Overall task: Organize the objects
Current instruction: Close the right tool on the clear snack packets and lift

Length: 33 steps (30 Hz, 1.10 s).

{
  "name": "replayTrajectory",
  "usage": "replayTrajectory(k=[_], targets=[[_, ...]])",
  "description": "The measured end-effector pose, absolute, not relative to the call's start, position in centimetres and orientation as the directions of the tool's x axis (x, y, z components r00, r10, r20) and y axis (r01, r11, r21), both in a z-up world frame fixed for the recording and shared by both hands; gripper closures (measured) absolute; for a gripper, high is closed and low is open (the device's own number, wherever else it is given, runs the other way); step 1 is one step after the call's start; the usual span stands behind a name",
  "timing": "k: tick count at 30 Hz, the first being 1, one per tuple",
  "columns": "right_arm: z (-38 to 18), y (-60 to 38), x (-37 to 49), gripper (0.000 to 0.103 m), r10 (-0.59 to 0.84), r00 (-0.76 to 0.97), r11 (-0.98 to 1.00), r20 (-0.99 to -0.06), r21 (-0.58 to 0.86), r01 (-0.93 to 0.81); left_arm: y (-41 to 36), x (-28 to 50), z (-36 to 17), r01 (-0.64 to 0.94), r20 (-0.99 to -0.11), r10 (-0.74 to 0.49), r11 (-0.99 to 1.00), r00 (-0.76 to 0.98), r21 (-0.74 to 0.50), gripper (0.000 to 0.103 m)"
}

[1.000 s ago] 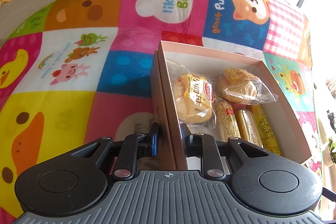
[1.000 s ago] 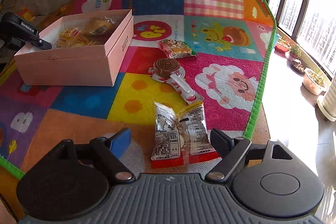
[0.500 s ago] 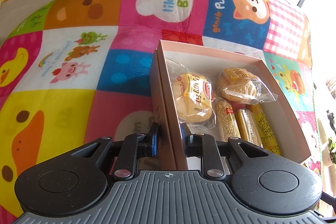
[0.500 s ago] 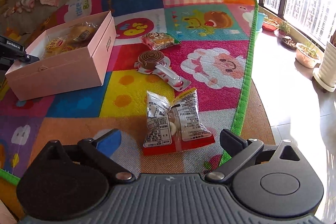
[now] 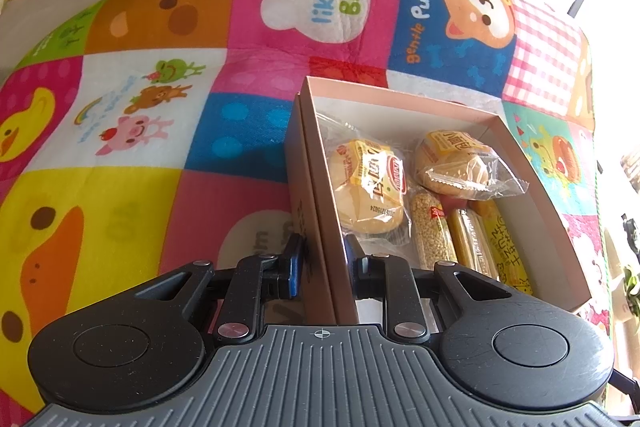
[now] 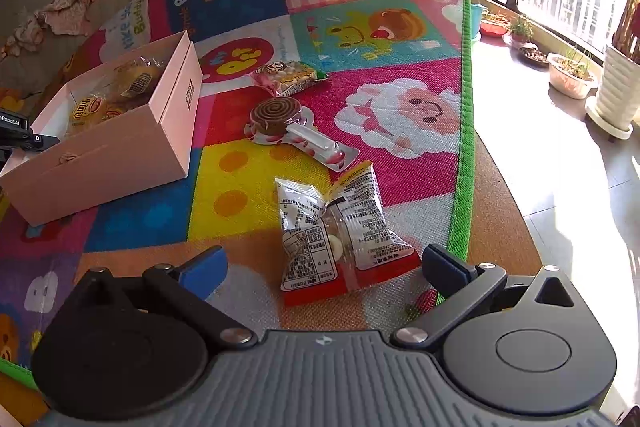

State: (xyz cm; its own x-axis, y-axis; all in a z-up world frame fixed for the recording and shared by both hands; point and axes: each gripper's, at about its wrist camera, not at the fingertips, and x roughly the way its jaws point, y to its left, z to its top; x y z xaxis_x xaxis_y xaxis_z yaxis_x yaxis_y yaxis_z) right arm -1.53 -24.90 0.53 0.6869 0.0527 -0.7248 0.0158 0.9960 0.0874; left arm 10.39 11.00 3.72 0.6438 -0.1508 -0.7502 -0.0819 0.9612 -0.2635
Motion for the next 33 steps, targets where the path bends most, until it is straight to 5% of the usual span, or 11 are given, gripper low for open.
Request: replayTrajectory(k=[9,23,33], targets=[[2.6,-24.2,-1.2,0.000,0.032,0.768,0.998,-0.639,-0.018,-0.057,11.0,10.4,3.7,-0.081,-0.751,-0.152,0.961,0.642,-0.264,0.079],[1.4,-24.2,-1.0,0.000,0.215,0.687,0.975,-0.694,0.192,-0.110,11.2,10.5,3.6,-0.080,-0.751,-0.157,0.960,0.641,-0.269,0.078],[1.4,-24.9,1.9,0.000,0.110,0.689,0.985,-0.717,0.170,0.020,11.1,10.4,3.6,-0.078,-0.750,-0.157,0.960,0.642,-0.268,0.078]])
